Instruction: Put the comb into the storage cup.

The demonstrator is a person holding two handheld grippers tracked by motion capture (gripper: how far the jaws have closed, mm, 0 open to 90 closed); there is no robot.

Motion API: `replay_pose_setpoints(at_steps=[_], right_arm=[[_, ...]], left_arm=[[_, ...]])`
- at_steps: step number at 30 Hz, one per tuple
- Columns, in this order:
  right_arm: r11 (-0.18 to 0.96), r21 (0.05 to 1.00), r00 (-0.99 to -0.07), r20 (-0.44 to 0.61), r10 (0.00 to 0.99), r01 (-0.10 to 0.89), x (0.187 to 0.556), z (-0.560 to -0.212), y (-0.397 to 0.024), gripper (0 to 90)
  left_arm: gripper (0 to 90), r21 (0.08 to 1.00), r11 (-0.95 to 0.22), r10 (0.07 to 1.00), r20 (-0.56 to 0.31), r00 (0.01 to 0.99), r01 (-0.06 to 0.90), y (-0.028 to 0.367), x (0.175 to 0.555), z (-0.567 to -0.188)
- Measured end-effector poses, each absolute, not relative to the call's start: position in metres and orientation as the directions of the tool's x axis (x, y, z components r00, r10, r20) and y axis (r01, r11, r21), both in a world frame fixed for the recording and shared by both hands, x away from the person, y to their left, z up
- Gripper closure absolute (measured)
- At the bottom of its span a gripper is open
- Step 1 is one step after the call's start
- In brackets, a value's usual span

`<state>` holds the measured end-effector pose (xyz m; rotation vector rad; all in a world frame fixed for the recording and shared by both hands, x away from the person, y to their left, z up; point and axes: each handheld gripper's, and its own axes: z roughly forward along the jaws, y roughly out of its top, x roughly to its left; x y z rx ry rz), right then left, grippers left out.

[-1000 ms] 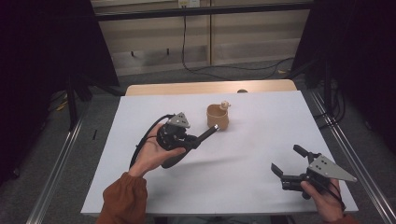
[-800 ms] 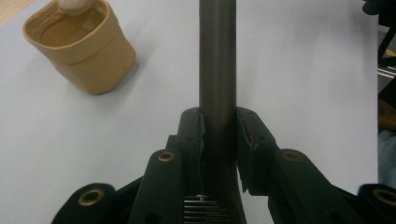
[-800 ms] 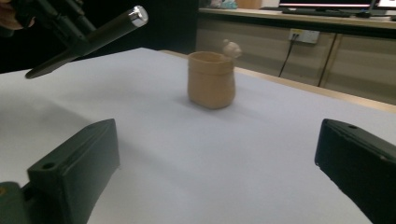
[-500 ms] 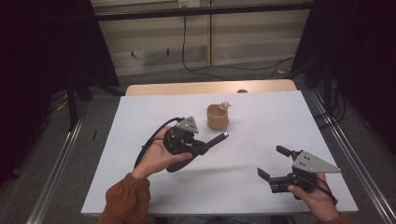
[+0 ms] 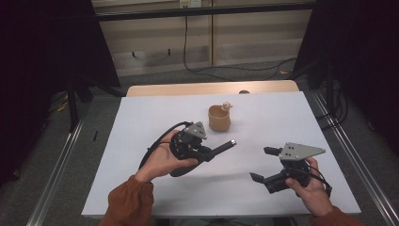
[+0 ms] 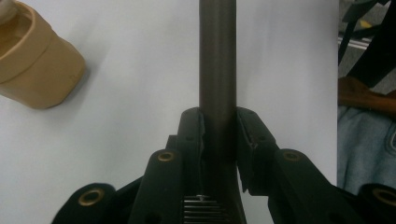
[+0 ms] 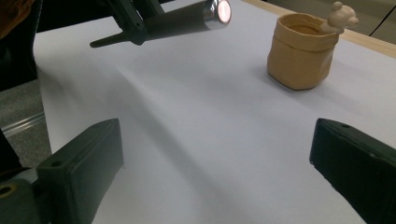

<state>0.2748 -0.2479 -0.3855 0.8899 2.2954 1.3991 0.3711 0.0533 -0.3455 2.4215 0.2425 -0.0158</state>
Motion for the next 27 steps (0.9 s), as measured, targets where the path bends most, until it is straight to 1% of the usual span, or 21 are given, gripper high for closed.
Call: replay_pose_setpoints(at_steps=[5, 10, 13, 17, 19, 23, 25, 27], right_arm=[[0.352, 0.862, -0.782, 0.077, 0.619, 0.364, 0.278, -0.380, -0.241, 2.7], [0.423, 0.836, -0.800, 0.032, 0.599, 0.350, 0.282, -0.376, -0.233, 2.1], [0.474, 0.815, -0.831, 0.017, 0.555, 0.333, 0.287, -0.375, -0.227, 2.5], [0.505, 0.798, -0.847, 0.014, 0.532, 0.330, 0.295, -0.371, -0.220, 3.3], [0.520, 0.790, -0.856, 0.012, 0.516, 0.324, 0.298, -0.370, -0.217, 5.1], [0.558, 0.763, -0.879, 0.028, 0.477, 0.327, 0.303, -0.368, -0.210, 3.1], [0.577, 0.748, -0.884, 0.028, 0.466, 0.328, 0.306, -0.367, -0.207, 3.5], [0.605, 0.722, -0.888, 0.029, 0.460, 0.337, 0.308, -0.366, -0.205, 6.4]], left_arm=[[72.9, 0.629, -0.760, 0.149, -0.081, 0.986, 0.166, 0.051, 0.369, -0.347], [72.9, 0.610, -0.777, 0.144, -0.072, 0.987, 0.158, 0.050, 0.368, -0.349], [72.9, 0.594, -0.789, 0.141, -0.074, 0.987, 0.157, 0.049, 0.368, -0.351], [72.9, 0.581, -0.799, 0.144, -0.067, 0.987, 0.156, 0.047, 0.369, -0.351], [72.9, 0.567, -0.810, 0.134, -0.068, 0.989, 0.148, 0.046, 0.369, -0.350], [72.9, 0.552, -0.823, 0.123, -0.052, 0.991, 0.131, 0.042, 0.366, -0.350], [72.9, 0.538, -0.832, 0.118, -0.063, 0.991, 0.133, 0.041, 0.365, -0.351], [72.9, 0.525, -0.842, 0.108, -0.057, 0.993, 0.122, 0.040, 0.363, -0.353]])
